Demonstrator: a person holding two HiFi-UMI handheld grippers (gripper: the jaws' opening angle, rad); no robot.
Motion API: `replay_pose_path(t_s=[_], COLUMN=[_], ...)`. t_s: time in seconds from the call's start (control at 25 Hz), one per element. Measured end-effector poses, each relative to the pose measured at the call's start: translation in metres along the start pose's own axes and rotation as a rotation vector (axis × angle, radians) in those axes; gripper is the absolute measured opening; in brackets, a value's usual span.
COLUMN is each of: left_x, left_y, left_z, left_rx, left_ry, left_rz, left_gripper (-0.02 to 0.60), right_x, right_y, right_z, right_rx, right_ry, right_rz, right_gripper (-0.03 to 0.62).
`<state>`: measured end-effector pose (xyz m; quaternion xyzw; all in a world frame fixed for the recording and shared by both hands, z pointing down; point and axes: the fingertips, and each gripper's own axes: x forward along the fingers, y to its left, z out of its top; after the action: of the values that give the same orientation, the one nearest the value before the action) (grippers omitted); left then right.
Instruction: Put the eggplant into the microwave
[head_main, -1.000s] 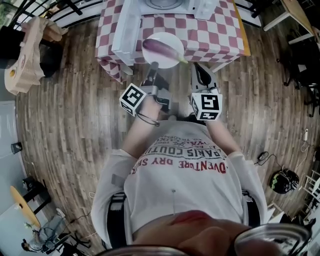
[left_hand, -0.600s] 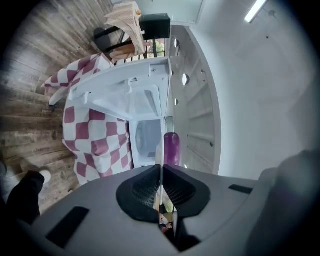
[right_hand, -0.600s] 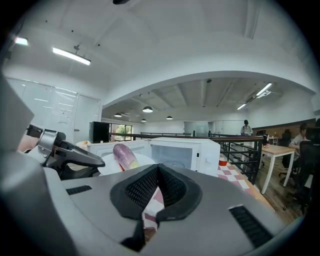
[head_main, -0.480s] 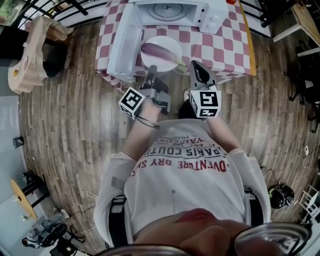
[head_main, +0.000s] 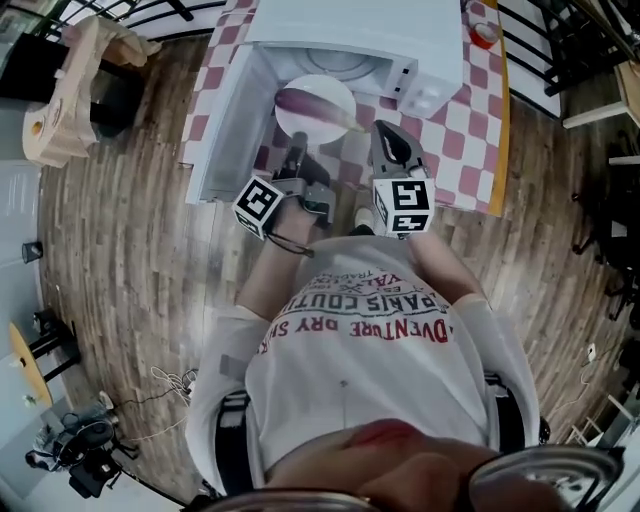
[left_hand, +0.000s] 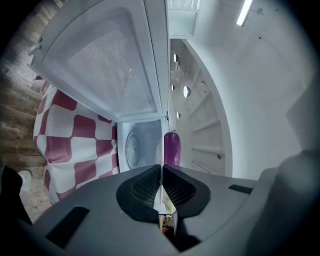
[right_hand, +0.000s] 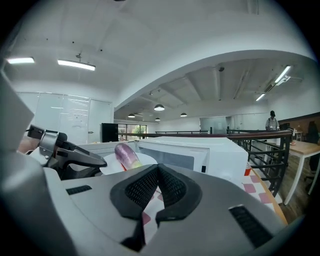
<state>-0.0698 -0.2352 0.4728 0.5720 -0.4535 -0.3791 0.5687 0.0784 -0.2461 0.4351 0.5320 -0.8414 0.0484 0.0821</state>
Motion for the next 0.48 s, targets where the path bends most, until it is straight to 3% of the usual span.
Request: replay_pose_path(t_s=[0.48], left_x=[0.072], left_y=[0.033], left_z=[0.002], left_rx=[-0.026], left_ry=[-0.089], left_rz=[0.082], left_gripper=[0.035], right_x=[0.067], right_y=[-0.05], right_z=[-0.031], right_rx=[0.001], right_ry=[0.089], right_rz=[0.095], right_gripper=[0.015])
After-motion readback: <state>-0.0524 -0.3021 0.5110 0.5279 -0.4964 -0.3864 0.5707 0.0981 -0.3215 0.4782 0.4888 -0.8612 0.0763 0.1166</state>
